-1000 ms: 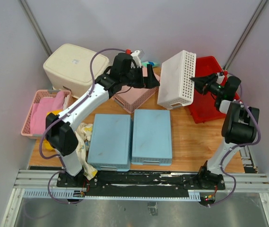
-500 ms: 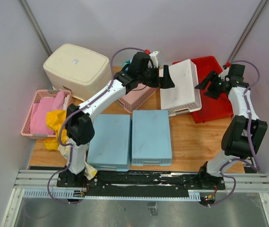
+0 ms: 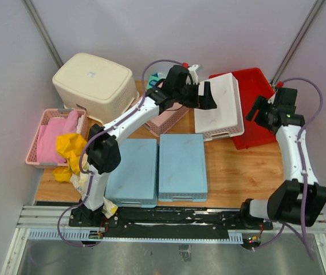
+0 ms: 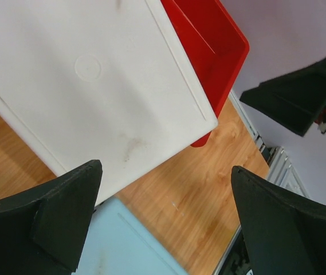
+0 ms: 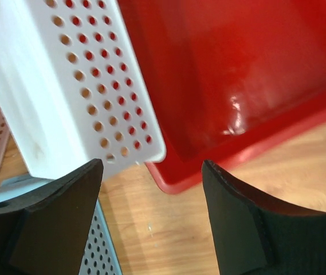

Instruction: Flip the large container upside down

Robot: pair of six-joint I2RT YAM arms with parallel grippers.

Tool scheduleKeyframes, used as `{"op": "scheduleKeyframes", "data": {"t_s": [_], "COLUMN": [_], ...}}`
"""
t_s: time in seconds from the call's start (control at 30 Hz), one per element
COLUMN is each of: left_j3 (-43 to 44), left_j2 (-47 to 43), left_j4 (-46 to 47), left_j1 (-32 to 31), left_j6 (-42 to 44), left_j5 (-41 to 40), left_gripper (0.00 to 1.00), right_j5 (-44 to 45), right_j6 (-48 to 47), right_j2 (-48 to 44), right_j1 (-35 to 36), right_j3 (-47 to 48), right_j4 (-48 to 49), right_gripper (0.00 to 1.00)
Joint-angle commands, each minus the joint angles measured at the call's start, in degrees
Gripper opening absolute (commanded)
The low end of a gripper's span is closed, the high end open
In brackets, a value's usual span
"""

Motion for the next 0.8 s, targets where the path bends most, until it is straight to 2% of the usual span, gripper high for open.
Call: {"op": "scheduleKeyframes", "data": {"t_s": [0.0, 0.1, 0.17, 0.27, 0.4, 0.53, 0.63, 0.77], "left_j3": [5.1, 7.46, 8.68, 11.09, 12.27, 11.35, 11.28, 12.28], "left_j2": [3.01, 4.42, 5.05, 6.42, 7.16, 7.08, 7.39, 8.98], "left_j4": [-0.21, -1.32, -1.43, -1.42, -0.91, 0.1, 1.36, 2.25], "left_j1": [-1.37, -1.95, -2.63, -3.83, -4.88, -5.94, -7.24, -8.99], "left_j6": [0.26, 0.61, 0.77, 0.96, 0.17, -0.39, -0.54, -1.01], "left_j5": [-1.98, -3.5, -4.5, -5.19, -3.36, -1.97, -0.73, 1.81], "left_gripper": [0.99, 0.99, 0.99, 0.99, 0.99, 0.99, 0.99, 0.99], "right_j5": [13.97, 16.79, 19.13, 21.3, 18.31, 17.09, 18.1, 22.03], "right_j6": [5.0, 11.11, 13.94, 16.29, 15.93, 15.56, 16.49, 19.88], "right_j2": [-7.15, -8.87, -6.9, -0.52, 9.78, 17.63, 19.19, 15.75], "right_j1": [0.15, -3.0, -4.01, -4.02, -4.27, -4.28, -4.92, -6.41], "right_j3": [-9.02, -12.75, -12.31, -7.61, -0.16, 5.5, 2.82, -5.54], "right_j4": [3.31, 3.5, 3.27, 0.66, -0.62, -6.55, -8.09, -9.57], "right_gripper": [0.71, 0.7, 0.69, 0.69, 0.69, 0.68, 0.68, 0.68]}}
